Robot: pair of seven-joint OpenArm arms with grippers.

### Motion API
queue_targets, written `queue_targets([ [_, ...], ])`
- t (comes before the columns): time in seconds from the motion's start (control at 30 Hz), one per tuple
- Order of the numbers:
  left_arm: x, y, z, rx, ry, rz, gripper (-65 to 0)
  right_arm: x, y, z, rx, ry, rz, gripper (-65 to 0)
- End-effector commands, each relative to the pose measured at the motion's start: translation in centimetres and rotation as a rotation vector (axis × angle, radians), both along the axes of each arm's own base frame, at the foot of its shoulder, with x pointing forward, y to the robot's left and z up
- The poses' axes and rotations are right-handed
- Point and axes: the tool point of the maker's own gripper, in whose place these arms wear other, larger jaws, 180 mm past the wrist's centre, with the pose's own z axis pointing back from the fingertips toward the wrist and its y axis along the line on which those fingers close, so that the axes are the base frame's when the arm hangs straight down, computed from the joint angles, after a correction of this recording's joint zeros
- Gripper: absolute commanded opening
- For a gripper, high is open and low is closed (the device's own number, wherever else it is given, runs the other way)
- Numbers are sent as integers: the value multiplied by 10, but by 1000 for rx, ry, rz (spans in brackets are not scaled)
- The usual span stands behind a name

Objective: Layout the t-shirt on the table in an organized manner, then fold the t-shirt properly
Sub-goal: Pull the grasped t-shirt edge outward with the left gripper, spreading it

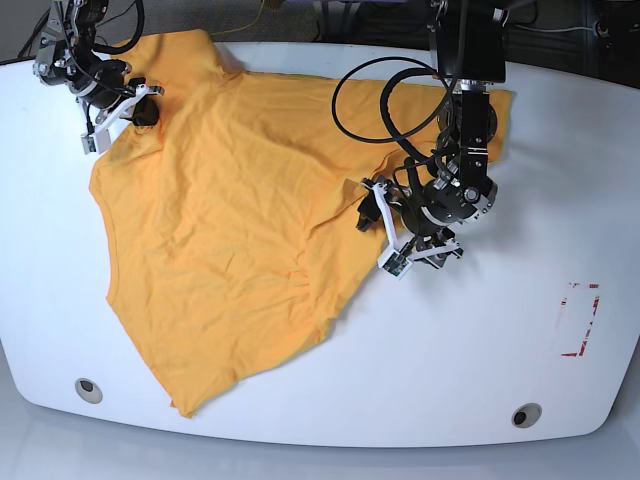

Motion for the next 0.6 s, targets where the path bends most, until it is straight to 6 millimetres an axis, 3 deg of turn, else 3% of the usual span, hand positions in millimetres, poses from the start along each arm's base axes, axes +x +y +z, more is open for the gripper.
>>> queue_targets([
  [0.0,13,-5,12,-21,-34,-8,-193,7,-6,9,-12,-35,2,-644],
  [0.17,11,-6,-2,-20,9,-12,-195,7,-6,9,-12,-35,2,-644],
  [0.37,11,-6,-3,-21,9,-10,-211,7,-6,9,-12,-35,2,-644],
  [0.57,14,-9,2,-46,-28,-11,-428,7,-5,9,-9,-35,1,-644],
])
